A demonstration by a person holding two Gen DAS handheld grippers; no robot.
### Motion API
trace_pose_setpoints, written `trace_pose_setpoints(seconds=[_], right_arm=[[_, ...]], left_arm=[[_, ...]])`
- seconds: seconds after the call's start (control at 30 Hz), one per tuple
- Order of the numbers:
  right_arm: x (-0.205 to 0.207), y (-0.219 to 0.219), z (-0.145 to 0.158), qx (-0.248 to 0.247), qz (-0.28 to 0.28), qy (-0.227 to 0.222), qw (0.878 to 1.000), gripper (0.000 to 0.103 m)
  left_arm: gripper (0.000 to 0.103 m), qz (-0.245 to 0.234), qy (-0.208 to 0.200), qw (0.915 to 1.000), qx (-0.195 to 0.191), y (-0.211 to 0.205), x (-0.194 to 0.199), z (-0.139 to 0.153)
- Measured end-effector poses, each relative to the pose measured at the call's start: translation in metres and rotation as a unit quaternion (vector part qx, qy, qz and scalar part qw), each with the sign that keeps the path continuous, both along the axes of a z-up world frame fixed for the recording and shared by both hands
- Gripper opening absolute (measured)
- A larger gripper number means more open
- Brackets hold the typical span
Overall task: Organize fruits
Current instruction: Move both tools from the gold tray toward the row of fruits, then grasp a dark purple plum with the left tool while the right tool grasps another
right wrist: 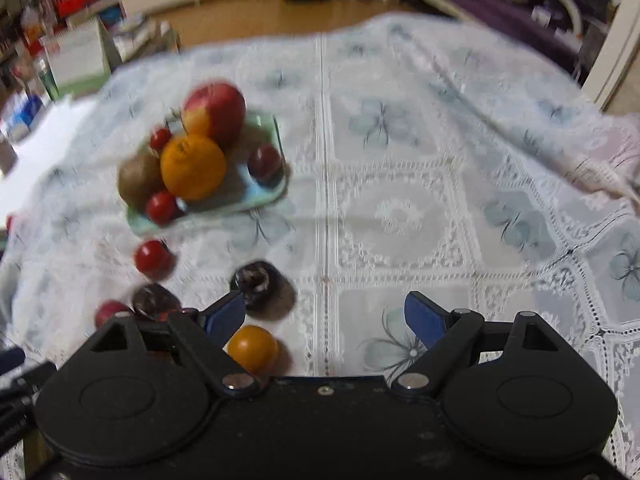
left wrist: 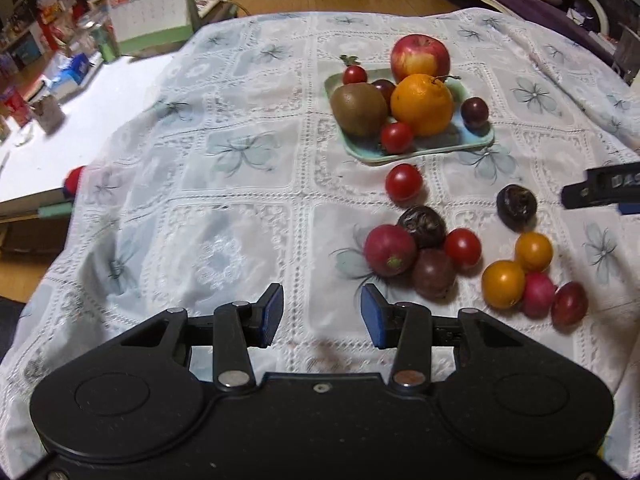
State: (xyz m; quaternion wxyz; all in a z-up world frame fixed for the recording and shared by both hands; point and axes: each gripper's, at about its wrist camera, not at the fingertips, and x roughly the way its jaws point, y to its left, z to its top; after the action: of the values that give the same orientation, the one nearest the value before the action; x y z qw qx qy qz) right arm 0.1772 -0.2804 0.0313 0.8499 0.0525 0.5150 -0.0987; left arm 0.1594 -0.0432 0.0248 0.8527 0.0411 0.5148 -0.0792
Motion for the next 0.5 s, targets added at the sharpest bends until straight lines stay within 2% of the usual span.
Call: trace_pose_setpoints(seconds=[0.13, 0.23, 0.37, 0.5], right_arm=[[0.013, 0.003, -0.012, 0.003, -0.01, 0.015, 1.0, 0.088], [0.015, 0.008, -0.014, 0.021, 0.007, -0.003, 1.0, 0.088], [0.013, 0.02, -0.012, 0.023, -0.03, -0.051, 0.998, 0.088], [0.023, 0.032, -0.02, 0.016, -0.019, -0.039, 0.999, 0.088]], left_arm=[[0.052, -0.006, 0.002, 0.9999, -0.008, -0.009, 0.013, 0.004], [0.052, -0.01, 0.005, 0.9999, -0.009, -0.017, 0.024, 0.005], [0.052, -0.011, 0.001, 0.9999, -0.012, -0.021, 0.032, 0.004], [0.052, -0.01, 0.009, 0.9997, -0.022, -0.02, 0.038, 0.002]])
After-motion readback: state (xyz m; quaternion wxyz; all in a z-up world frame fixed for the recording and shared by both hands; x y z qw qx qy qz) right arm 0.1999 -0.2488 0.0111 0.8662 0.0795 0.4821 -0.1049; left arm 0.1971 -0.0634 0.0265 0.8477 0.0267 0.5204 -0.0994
